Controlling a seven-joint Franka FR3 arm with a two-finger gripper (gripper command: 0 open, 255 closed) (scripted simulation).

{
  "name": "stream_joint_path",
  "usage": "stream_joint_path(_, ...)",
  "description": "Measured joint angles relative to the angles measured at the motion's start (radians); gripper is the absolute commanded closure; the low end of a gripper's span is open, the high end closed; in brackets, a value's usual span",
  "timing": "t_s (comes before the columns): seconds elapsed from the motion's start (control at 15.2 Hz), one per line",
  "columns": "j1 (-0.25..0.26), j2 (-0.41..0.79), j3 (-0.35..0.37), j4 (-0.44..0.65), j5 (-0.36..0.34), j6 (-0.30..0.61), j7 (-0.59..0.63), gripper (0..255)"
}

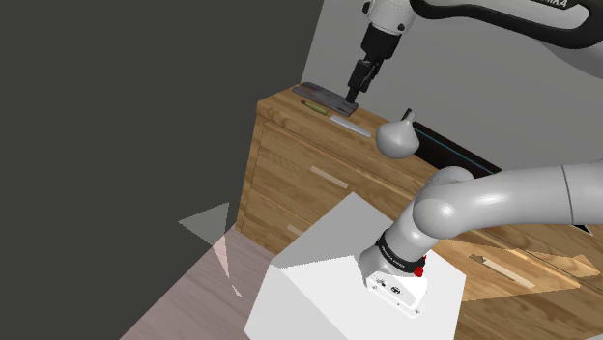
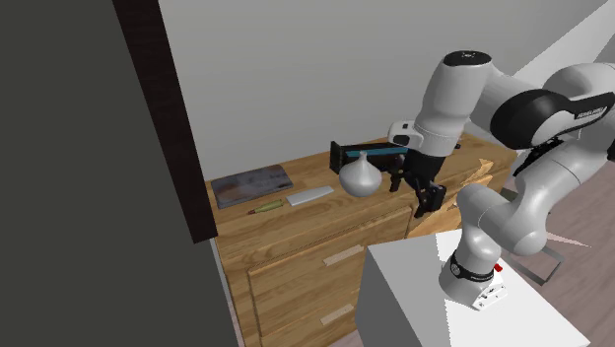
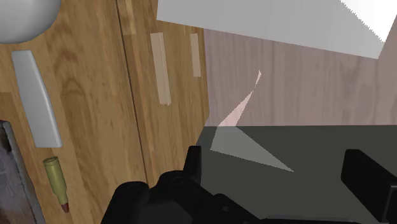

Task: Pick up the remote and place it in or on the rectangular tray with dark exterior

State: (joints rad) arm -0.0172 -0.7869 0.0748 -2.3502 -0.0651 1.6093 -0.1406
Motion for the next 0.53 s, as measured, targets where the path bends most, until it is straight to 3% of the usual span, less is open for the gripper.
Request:
stream_joint_path(0.2, -0.008, 0.004, -0.027, -0.017, -0.014, 0.022, -0.027, 0)
stream_joint_path(0.53, -0.040, 0.059, -0.130, -0.045, -0.064, 0.109, -0.131, 0)
